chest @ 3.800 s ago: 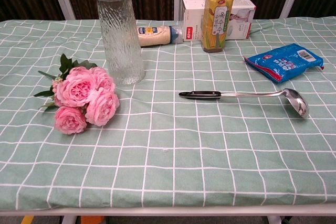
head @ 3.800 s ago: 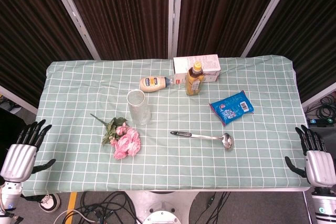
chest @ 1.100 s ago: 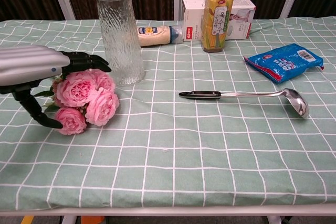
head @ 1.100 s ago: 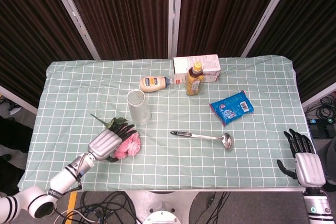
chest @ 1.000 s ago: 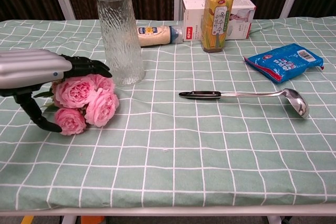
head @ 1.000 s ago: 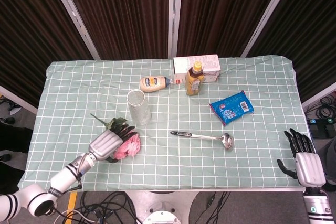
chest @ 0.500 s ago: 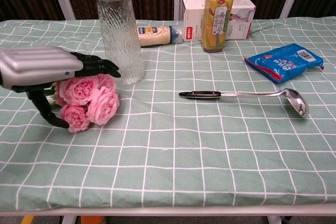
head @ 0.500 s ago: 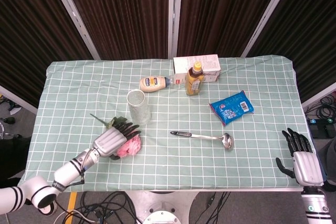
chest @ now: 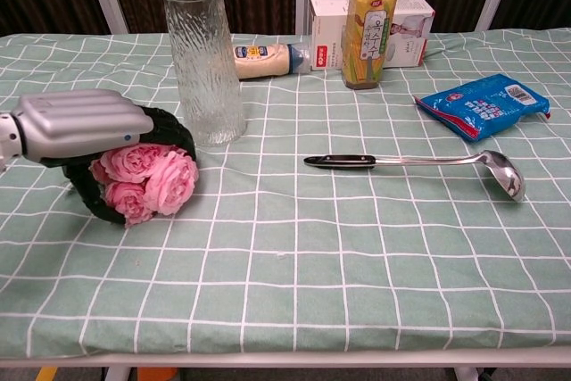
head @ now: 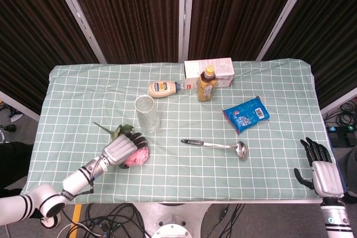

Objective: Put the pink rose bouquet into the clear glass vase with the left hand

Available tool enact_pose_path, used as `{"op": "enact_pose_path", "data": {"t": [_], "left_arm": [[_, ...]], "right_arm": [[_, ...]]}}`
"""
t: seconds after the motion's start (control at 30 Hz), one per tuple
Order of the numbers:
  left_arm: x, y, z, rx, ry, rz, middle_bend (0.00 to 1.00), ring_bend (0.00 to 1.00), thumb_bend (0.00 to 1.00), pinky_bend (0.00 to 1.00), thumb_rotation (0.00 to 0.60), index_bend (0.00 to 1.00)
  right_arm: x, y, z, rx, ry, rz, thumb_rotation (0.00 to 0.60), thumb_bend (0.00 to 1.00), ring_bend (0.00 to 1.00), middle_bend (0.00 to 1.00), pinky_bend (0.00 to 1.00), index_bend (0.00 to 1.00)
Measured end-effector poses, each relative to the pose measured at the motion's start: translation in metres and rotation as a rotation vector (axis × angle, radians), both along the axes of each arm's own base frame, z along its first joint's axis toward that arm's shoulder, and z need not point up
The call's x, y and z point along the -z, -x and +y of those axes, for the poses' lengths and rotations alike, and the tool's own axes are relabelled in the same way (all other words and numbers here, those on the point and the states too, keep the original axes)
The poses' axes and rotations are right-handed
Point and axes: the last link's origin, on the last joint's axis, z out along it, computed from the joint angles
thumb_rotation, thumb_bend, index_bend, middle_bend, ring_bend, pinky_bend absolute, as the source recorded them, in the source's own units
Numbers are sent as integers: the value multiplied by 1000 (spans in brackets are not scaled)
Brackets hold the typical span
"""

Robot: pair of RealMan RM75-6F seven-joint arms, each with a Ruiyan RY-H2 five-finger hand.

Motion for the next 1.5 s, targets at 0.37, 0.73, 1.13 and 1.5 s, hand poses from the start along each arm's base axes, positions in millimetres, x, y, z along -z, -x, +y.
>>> {"op": "enact_pose_path", "data": {"t": [0.37, 0.73, 1.13, 1.5], "left_arm": [[-3, 0, 0, 33, -56, -27, 470, 407, 132, 567, 600, 478], [-38, -5, -13, 134, -206, -80, 548, 511, 154, 668, 600, 528], [-118, -15, -10, 223, -610, -135, 547, 506, 156, 649, 600, 526], [-182, -42, 4, 308, -1023, -482, 536, 493, 156, 638, 600, 527]], "right_arm": [[-1, 0, 0, 27, -19, -6, 600, 285, 0, 0, 0, 0], [-5, 0, 3, 32, -24, -26, 600, 288, 0, 0, 0, 0], [-3, -2, 1, 12, -50, -27, 600, 290, 0, 0, 0, 0], [-9, -4, -3, 6, -35, -42, 600, 288, 0, 0, 0, 0]]}}
